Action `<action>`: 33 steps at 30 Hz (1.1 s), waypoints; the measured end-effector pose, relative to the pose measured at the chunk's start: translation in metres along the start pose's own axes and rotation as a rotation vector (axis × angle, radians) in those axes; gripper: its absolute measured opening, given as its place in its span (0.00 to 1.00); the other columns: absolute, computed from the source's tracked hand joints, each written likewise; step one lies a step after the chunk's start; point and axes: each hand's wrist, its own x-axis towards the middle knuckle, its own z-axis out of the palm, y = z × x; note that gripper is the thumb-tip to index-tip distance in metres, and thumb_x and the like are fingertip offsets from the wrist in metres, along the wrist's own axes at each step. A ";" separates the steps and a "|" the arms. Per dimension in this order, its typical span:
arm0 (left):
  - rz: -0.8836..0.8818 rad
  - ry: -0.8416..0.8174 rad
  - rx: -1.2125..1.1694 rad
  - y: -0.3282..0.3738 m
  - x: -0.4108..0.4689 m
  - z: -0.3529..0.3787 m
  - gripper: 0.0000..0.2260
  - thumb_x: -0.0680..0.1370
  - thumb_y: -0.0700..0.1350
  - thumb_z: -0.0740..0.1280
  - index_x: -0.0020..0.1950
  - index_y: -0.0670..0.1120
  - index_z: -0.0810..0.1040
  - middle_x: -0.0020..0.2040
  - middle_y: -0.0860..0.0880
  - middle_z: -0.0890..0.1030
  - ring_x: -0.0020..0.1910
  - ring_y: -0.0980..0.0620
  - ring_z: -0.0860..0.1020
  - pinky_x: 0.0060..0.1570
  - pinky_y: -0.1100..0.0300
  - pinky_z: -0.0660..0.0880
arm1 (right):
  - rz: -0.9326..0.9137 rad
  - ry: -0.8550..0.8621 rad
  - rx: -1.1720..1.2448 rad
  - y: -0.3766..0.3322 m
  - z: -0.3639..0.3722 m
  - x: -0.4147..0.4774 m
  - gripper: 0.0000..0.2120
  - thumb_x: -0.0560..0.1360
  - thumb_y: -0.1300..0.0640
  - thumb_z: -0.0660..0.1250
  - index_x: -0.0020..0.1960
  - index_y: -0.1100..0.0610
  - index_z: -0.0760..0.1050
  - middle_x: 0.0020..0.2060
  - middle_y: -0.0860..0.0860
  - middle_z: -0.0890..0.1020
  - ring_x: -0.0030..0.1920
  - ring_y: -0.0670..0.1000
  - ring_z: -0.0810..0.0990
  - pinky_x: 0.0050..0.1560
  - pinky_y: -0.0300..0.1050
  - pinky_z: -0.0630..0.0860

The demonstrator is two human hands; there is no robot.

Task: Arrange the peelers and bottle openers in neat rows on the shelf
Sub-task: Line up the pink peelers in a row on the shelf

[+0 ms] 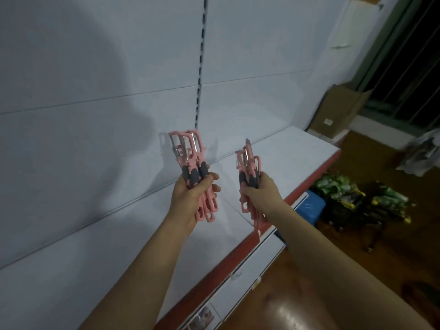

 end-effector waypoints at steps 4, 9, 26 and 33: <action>0.022 -0.052 -0.011 -0.003 0.054 0.068 0.10 0.80 0.39 0.70 0.60 0.48 0.79 0.50 0.47 0.86 0.44 0.48 0.85 0.38 0.55 0.81 | -0.022 -0.037 -0.082 -0.010 -0.058 0.066 0.06 0.80 0.59 0.65 0.57 0.56 0.73 0.41 0.57 0.84 0.39 0.59 0.85 0.40 0.56 0.85; 0.090 0.051 -0.063 -0.039 0.089 0.093 0.10 0.77 0.40 0.72 0.57 0.48 0.81 0.45 0.50 0.86 0.43 0.50 0.85 0.39 0.57 0.81 | -0.081 -0.053 -0.173 0.013 -0.100 0.121 0.08 0.81 0.57 0.65 0.59 0.56 0.72 0.42 0.55 0.84 0.41 0.60 0.86 0.42 0.57 0.85; -0.001 0.251 0.011 -0.095 0.189 0.143 0.09 0.81 0.35 0.66 0.59 0.43 0.80 0.53 0.45 0.87 0.50 0.47 0.87 0.46 0.52 0.81 | -0.262 -0.251 -0.502 0.042 -0.147 0.271 0.14 0.78 0.42 0.68 0.53 0.52 0.72 0.37 0.47 0.81 0.32 0.47 0.81 0.28 0.33 0.71; -0.248 0.484 0.178 -0.143 0.225 0.167 0.07 0.78 0.33 0.70 0.55 0.33 0.82 0.47 0.36 0.86 0.47 0.38 0.85 0.52 0.41 0.83 | -0.266 -0.408 -0.454 0.064 -0.133 0.319 0.09 0.78 0.47 0.70 0.46 0.51 0.73 0.27 0.47 0.83 0.24 0.45 0.81 0.22 0.32 0.71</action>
